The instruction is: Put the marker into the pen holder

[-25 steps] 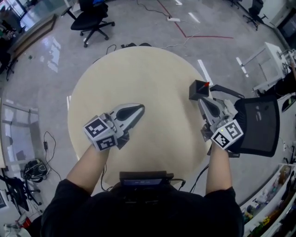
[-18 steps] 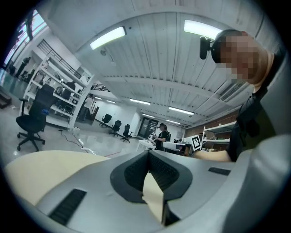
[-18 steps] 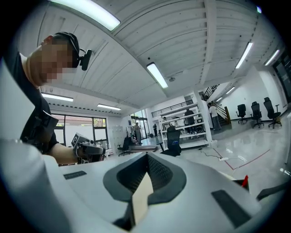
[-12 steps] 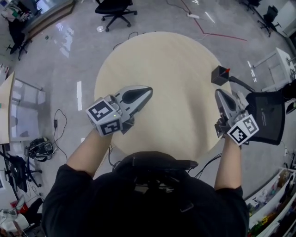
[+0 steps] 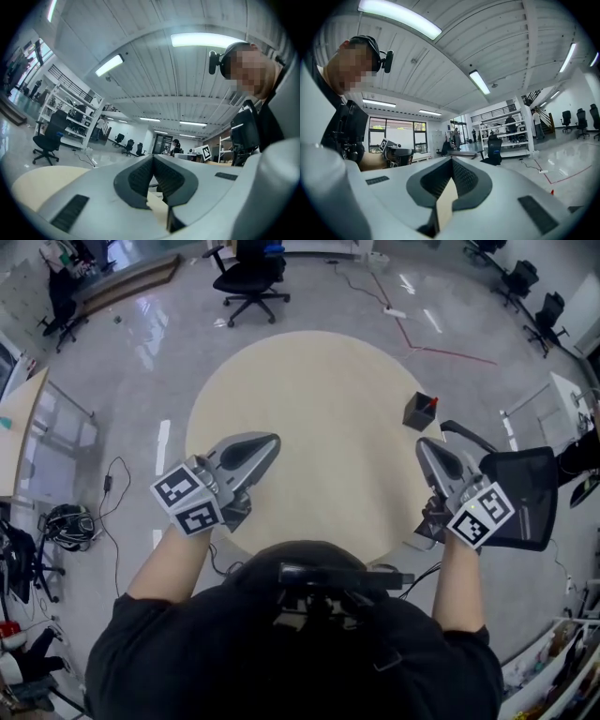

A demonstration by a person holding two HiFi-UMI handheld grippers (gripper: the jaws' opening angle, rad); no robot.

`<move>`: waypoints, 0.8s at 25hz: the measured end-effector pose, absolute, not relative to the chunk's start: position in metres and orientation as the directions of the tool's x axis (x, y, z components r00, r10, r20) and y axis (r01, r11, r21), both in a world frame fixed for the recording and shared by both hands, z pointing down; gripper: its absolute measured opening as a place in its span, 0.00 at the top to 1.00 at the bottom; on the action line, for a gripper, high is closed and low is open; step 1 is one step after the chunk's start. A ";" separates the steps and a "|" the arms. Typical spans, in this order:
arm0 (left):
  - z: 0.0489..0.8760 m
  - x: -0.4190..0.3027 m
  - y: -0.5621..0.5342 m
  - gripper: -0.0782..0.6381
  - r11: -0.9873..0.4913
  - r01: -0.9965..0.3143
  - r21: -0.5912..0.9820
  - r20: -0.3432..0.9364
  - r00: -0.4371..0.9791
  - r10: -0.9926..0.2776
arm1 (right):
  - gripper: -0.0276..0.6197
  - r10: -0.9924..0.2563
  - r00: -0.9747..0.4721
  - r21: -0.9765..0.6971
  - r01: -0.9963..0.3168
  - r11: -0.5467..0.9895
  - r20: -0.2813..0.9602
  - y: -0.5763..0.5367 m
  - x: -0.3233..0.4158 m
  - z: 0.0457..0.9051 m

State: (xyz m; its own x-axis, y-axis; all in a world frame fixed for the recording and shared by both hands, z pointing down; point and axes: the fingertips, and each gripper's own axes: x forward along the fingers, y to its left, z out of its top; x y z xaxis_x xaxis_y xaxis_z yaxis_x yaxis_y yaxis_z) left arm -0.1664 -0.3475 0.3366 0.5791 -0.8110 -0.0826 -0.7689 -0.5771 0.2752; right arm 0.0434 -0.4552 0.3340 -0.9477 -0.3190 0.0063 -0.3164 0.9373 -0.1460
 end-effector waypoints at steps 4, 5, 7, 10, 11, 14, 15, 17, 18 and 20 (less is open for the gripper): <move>0.340 -0.121 -0.330 0.90 -0.547 -0.789 0.280 -0.069 0.551 -0.831 | 0.95 -0.261 -0.965 -0.141 -0.260 0.955 0.014 -0.443 0.077 0.339; 0.341 -0.112 -0.326 0.90 -0.541 -0.791 0.284 -0.062 0.548 -0.834 | 0.95 -0.252 -0.968 -0.140 -0.252 0.958 0.013 -0.440 0.084 0.340; 0.341 -0.096 -0.319 0.90 -0.535 -0.795 0.287 -0.044 0.546 -0.836 | 0.95 -0.243 -0.970 -0.143 -0.241 0.960 0.003 -0.436 0.097 0.339; 0.342 -0.083 -0.311 0.90 -0.531 -0.800 0.279 -0.025 0.547 -0.837 | 0.95 -0.233 -0.972 -0.154 -0.227 0.962 -0.019 -0.431 0.104 0.342; 0.343 -0.082 -0.308 0.90 -0.532 -0.801 0.275 -0.025 0.547 -0.836 | 0.95 -0.230 -0.973 -0.154 -0.224 0.962 -0.023 -0.428 0.103 0.344; 0.342 -0.087 -0.301 0.90 -0.550 -0.792 0.264 -0.035 0.562 -0.826 | 0.95 -0.234 -0.972 -0.144 -0.228 0.963 -0.027 -0.418 0.097 0.347; 0.340 -0.091 -0.300 0.90 -0.562 -0.786 0.259 -0.040 0.572 -0.819 | 0.95 -0.243 -0.970 -0.138 -0.237 0.962 -0.028 -0.414 0.094 0.346; 0.336 -0.104 -0.297 0.90 -0.588 -0.769 0.251 -0.056 0.595 -0.802 | 0.95 -0.266 -0.963 -0.122 -0.261 0.957 -0.026 -0.406 0.085 0.341; 0.333 -0.113 -0.295 0.90 -0.601 -0.760 0.249 -0.065 0.606 -0.793 | 0.95 -0.280 -0.960 -0.114 -0.276 0.954 -0.024 -0.403 0.079 0.339; 0.327 -0.132 -0.291 0.90 -0.623 -0.742 0.248 -0.080 0.625 -0.776 | 0.95 -0.312 -0.950 -0.105 -0.308 0.946 -0.022 -0.397 0.066 0.331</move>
